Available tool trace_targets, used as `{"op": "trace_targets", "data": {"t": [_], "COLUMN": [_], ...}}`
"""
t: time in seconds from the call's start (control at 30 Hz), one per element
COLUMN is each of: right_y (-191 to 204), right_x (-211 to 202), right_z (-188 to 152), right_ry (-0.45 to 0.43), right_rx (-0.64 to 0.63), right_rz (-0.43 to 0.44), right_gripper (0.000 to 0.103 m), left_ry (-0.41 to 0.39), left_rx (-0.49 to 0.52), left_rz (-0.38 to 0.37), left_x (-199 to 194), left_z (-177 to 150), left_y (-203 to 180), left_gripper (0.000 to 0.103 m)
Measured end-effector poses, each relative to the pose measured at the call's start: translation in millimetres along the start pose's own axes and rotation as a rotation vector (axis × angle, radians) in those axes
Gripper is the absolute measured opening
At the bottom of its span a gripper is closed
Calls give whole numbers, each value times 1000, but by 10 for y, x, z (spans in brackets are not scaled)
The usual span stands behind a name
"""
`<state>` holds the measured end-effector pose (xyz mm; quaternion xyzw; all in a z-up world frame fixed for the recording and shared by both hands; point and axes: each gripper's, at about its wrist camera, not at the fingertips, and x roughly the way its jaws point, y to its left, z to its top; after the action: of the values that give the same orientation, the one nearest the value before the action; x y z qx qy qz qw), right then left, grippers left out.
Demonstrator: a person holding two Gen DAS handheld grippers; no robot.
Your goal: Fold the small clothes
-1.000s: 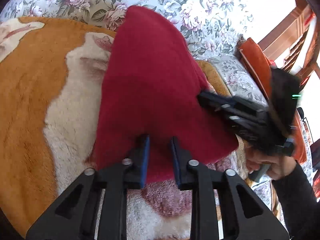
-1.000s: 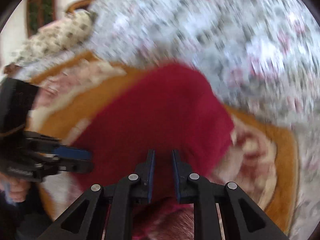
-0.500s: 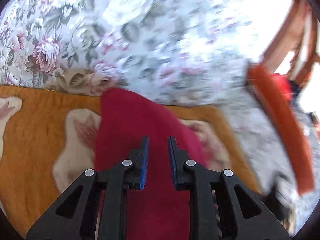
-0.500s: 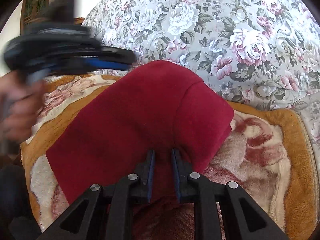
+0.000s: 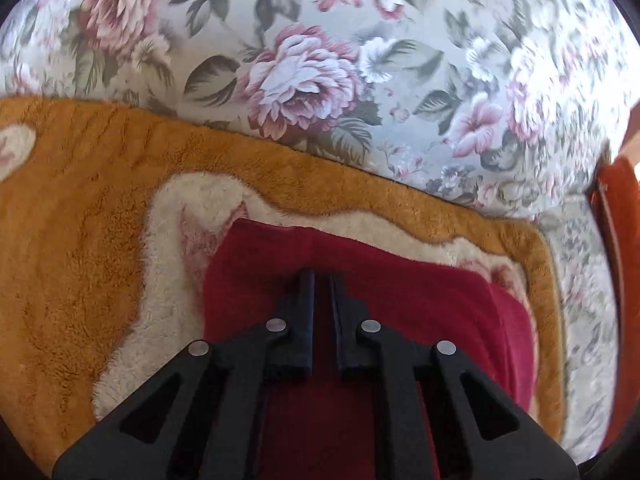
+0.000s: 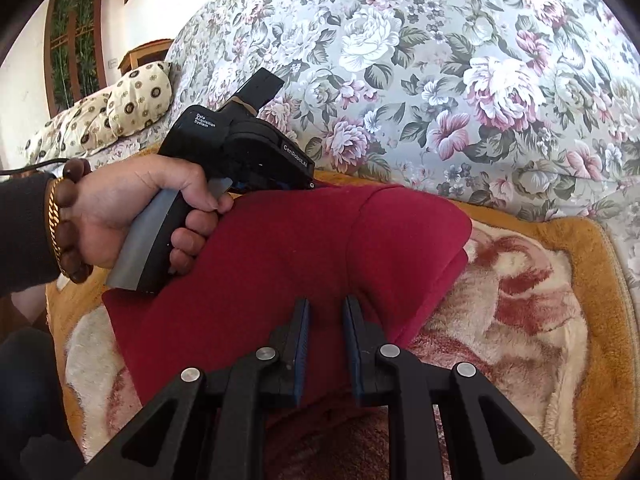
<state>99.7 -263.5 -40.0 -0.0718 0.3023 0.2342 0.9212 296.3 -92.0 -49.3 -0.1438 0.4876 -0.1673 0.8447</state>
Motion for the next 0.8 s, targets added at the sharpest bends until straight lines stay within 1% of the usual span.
{"op": "trace_targets", "data": {"t": [0.03, 0.1, 0.13, 0.17, 0.2, 0.23, 0.27, 0.3, 0.37, 0.4, 0.43, 0.5, 0.53, 0.57, 0.63, 0.7, 0.73, 0.77, 0.8], "right_y": [3, -48, -100, -177, -266, -323, -392, -418, -442, -453, -471, -548, -583, -642, -723, -729, -711, -687, -681], "right_x": [-5, -57, -86, -138, -167, -146, -30, 85, 382, 570, 747, 992, 1038, 1042, 1032, 934, 851, 686, 579], "right_z": [20, 187, 261, 381, 529, 637, 786, 865, 993, 1026, 1020, 932, 878, 864, 865, 932, 955, 968, 937], "right_ry": [9, 53, 46, 9, -36, -56, -56, -36, 29, 77, 124, 202, 208, 198, 208, 220, 204, 153, 122], "right_rx": [-6, 6, 30, 66, 98, 113, 121, 112, 84, 67, 50, 52, 63, 102, 173, 188, 179, 156, 152], "right_rz": [5, 48, 63, 57, 17, -13, -27, -26, -23, -16, -43, -51, -47, -27, 5, 11, 9, -1, -12], "right_gripper": [17, 16, 16, 17, 18, 18, 18, 18, 18, 18, 18, 18, 18, 18, 19, 19, 19, 19, 19], "left_ry": [-10, -36, -55, -72, -88, -97, -104, -106, -106, -108, -112, -113, -112, -112, -113, -116, -116, -117, -118], "left_rx": [10, 14, 6, 2, 7, 14, 25, 33, 35, 36, 38, 39, 41, 43, 43, 39, 36, 35, 35], "left_rz": [10, 20, 24, 28, 38, 49, 65, 74, 80, 80, 80, 83, 86, 88, 82, 76, 75, 76, 80], "left_x": [-17, -58, -81, -109, -135, -147, -155, -136, -122, -118, -116, -109, -108, -108, -119, -125, -121, -119, -115], "left_z": [-14, -30, -56, -78, -101, -115, -125, -123, -122, -123, -128, -132, -129, -128, -131, -132, -133, -133, -135], "left_y": [-19, -56, -48, -42, -46, -45, -65, -90, -97, -98, -101, -101, -104, -108, -102, -90, -87, -86, -91], "left_gripper": [8, 8, 8, 8, 8, 8, 8, 8, 8, 8, 8, 8, 8, 8, 8, 8, 8, 8, 8]}}
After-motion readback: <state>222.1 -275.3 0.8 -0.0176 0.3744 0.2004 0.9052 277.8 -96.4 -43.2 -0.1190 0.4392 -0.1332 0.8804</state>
